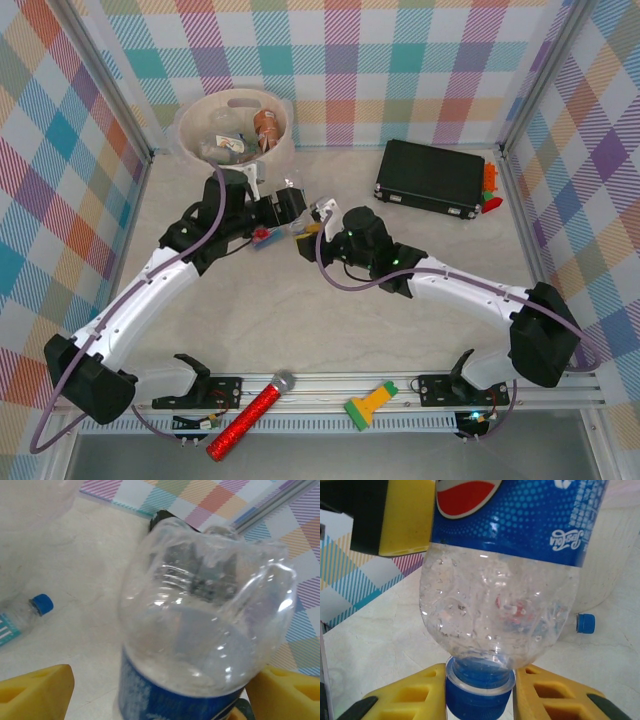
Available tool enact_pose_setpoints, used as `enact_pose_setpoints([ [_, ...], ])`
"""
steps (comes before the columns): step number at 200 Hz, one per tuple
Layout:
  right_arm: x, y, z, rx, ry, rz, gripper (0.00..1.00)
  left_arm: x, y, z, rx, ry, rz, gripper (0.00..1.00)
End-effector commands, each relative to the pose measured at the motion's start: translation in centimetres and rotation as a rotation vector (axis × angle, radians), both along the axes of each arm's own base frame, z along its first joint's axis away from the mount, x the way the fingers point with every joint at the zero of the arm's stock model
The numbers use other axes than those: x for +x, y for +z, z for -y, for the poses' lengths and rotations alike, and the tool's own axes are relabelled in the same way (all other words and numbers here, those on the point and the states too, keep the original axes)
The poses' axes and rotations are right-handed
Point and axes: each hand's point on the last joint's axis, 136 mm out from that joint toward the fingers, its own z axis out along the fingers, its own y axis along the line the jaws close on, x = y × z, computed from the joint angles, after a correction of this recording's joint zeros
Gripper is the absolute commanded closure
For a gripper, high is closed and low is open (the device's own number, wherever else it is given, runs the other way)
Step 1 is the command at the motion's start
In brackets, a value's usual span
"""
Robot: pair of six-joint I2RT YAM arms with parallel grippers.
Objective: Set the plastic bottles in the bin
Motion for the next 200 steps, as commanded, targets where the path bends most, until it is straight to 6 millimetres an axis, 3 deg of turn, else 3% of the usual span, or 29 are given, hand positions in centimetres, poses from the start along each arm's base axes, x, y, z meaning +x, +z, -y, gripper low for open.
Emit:
enact_pose_setpoints([
  [1,-1.4,0.4,-0.4,-0.010,0.055,0.034,0.69,0.1,2.3,1.6,-0.043,-0.058,0.057,0.14],
  [44,-1.4,0.6,-0.1,-0.002,0.042,0.039,0.69,0.1,1.7,2.2,-0.041,-0.078,0.041,0.29],
  [104,-1.6,0.8,0.0,0.011,0.041,0.030,0.68,-0.3,2.6,2.5,-0.045,-0.090,0.067,0.49],
  [140,-1.6,1.0,0.3,0.019,0.027,0.030,0.61,-0.7,3.3,2.6,-0.047,-0.090,0.090,0.57],
  [151,-1.5,1.0,0.4,0.019,0.018,0.030,0.51,-0.8,3.5,2.6,-0.050,-0.090,0.095,0.58],
  [170,-1.4,1.1,0.6,0.021,0.005,0.031,0.47,-0.9,3.7,2.5,-0.047,-0.085,0.105,0.58],
  [188,-1.2,1.2,1.0,0.026,-0.019,0.033,0.32,-0.9,4.0,2.3,-0.041,-0.077,0.115,0.57],
  [200,-1.0,1.3,1.3,0.028,-0.041,0.037,0.17,-0.8,4.0,2.1,-0.034,-0.068,0.119,0.58],
])
